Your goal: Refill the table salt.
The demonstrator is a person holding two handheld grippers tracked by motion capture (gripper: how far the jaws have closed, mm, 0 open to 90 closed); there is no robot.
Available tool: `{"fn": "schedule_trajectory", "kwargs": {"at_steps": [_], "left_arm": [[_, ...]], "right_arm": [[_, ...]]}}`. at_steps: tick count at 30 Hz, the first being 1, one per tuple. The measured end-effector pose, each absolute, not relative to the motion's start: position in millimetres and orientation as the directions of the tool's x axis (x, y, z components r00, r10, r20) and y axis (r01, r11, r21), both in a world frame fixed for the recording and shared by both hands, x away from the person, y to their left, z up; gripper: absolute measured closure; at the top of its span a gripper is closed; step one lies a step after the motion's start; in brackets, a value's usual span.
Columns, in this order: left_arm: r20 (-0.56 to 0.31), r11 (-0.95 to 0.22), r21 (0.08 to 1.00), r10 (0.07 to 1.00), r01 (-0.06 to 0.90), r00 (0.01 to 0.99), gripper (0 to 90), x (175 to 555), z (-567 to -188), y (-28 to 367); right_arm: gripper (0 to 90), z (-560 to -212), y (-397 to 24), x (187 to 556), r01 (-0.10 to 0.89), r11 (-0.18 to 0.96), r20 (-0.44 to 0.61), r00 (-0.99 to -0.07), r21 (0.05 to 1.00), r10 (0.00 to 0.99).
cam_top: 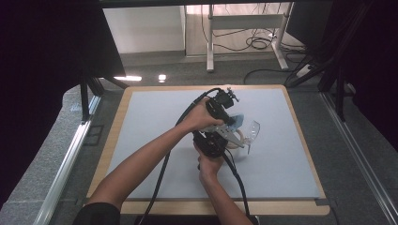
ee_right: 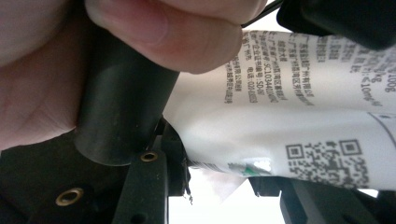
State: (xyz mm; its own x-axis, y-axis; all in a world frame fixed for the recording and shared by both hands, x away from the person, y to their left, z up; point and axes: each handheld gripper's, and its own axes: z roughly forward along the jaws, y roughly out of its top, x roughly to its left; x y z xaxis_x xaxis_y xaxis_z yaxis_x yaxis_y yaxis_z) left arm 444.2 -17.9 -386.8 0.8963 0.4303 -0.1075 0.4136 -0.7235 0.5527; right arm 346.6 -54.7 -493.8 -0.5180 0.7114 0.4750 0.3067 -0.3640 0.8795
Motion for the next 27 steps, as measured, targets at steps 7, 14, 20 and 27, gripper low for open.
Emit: {"fn": "schedule_trajectory", "kwargs": {"at_steps": [7, 14, 20, 27], "left_arm": [[-0.106, -0.724, 0.554, 0.429, 0.411, 0.897, 87.5, 444.5, -386.6, -17.8], [-0.105, -0.724, 0.554, 0.428, 0.411, 0.897, 87.6, 444.6, -386.4, -17.9], [-0.106, -0.724, 0.552, 0.430, 0.413, 0.896, 87.5, 444.7, -386.7, -17.2], [-0.110, -0.723, 0.552, 0.431, 0.416, 0.896, 87.6, 444.8, -387.6, -16.5]], "right_arm": [[64.2, -493.6, -54.9, 346.7, 0.306, -0.363, 0.474, -0.518, 0.880, 0.712], [64.2, -493.3, -55.0, 346.7, 0.305, -0.361, 0.472, -0.519, 0.881, 0.713], [64.2, -493.5, -54.8, 346.9, 0.305, -0.359, 0.470, -0.520, 0.882, 0.713], [64.2, -494.2, -54.6, 346.7, 0.309, -0.355, 0.469, -0.520, 0.882, 0.714]]}}
